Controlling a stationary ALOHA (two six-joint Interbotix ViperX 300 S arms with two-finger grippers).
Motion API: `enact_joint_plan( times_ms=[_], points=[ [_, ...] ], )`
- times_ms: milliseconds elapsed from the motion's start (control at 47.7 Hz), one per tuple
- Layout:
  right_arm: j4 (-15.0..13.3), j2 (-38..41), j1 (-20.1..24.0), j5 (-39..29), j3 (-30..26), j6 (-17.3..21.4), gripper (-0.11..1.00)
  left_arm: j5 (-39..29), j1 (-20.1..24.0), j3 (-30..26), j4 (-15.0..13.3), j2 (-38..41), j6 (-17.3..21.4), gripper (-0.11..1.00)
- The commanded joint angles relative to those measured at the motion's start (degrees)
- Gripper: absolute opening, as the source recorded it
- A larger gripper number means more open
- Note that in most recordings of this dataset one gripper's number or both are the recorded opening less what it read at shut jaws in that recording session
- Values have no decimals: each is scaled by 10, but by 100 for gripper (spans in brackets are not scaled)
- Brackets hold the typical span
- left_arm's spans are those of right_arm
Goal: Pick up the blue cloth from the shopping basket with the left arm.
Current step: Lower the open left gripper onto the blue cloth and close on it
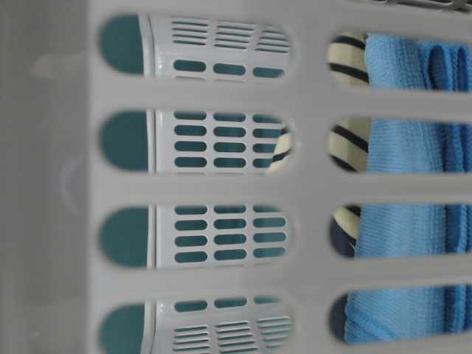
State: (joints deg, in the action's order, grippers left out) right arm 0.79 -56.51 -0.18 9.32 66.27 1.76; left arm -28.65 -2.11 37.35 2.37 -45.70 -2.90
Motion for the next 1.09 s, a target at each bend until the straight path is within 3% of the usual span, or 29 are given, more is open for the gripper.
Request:
enact_joint_plan(
  times_ms=[0,126,336,420,504,650,755,1070],
  points=[
    [3,-2,-2,-4,-13,1,0,-67,-16,-82,2,54,3,0],
    [2,-8,-2,-4,-16,0,11,-136,-28,-149,3,133,3,0],
    [3,-20,-4,-6,-17,1,65,-200,-40,-242,2,249,0,1],
    [3,-21,-4,-6,-17,1,77,-224,-42,-273,2,292,1,3],
    [3,-21,-4,-6,-17,1,77,-246,-45,-301,2,334,0,18],
    [2,-22,-4,-6,-16,1,76,-280,-62,-347,2,415,-4,65],
    [2,-22,-4,-6,-16,1,75,-279,-72,-371,2,462,-5,88],
    [3,-25,-4,-6,-14,1,75,-224,-83,-373,2,547,-25,88]
  ],
)
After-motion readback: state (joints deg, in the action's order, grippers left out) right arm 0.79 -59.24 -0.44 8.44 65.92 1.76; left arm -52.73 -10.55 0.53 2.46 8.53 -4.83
